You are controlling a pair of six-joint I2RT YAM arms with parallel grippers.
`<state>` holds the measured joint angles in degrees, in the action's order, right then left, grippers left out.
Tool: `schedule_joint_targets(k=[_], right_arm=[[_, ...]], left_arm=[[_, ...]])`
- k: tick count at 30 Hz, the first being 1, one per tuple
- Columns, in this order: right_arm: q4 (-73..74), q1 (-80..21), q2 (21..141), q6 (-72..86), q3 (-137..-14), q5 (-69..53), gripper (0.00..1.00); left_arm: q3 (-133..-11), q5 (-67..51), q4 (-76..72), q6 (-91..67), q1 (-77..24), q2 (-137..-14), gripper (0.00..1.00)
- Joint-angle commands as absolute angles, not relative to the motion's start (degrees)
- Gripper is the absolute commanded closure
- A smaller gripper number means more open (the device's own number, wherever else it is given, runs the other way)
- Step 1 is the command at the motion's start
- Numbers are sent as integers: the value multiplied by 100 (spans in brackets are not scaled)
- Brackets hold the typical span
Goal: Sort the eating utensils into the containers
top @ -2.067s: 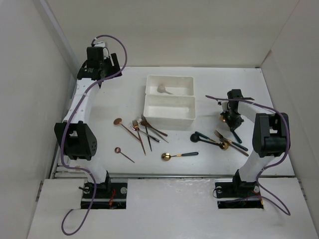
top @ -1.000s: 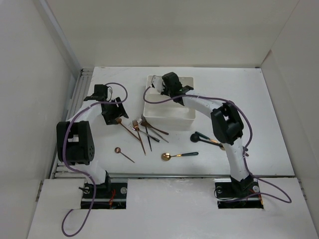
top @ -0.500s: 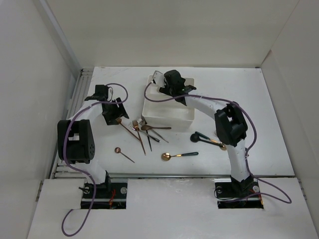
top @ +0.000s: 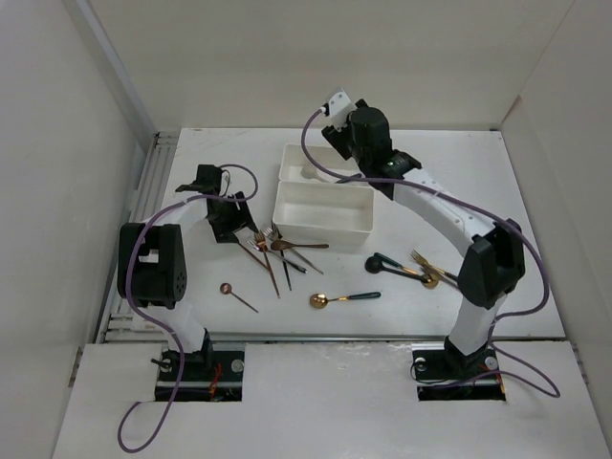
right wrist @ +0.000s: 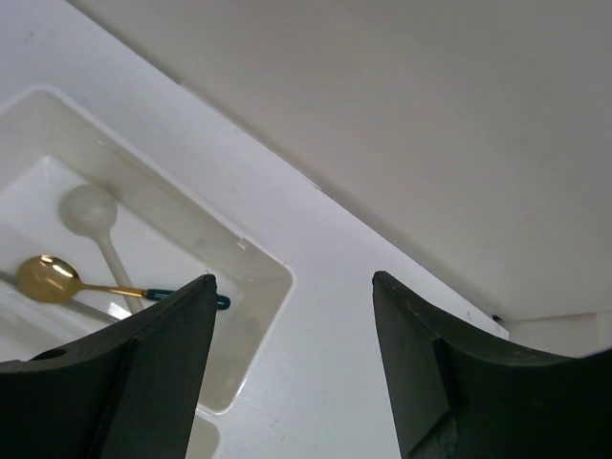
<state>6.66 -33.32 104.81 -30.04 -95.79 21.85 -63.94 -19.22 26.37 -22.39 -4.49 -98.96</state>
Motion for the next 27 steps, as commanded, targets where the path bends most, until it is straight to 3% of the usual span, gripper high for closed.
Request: schedule_joint_targets(k=[1,13,17,21,26,27], right_arm=[[387,-3454,10082,-2575,-9291,2013,29],[387,-3560,9053,-2180,-8473,1952,29],[387,-3560,8877,-2180,-8306,1951,29],[387,-3560,8824,-2250,-8130,2013,29],[387,-3560,8649,-2452,-8077,2136,29],[387,-3560,8648,-2452,-8077,2205,29]], left_arm=[[-6363,-1601,2979,-2347,-483,-10107,41],[-6952,-1090,3884,-2435,-483,-9624,43],[-6567,-888,3718,-2373,-483,-9624,43],[-6267,-774,3428,-2435,-483,-9878,43],[-6836,-563,3375,-2382,-483,-10537,43],[-6916,-563,3436,-2330,-483,-10747,49]])
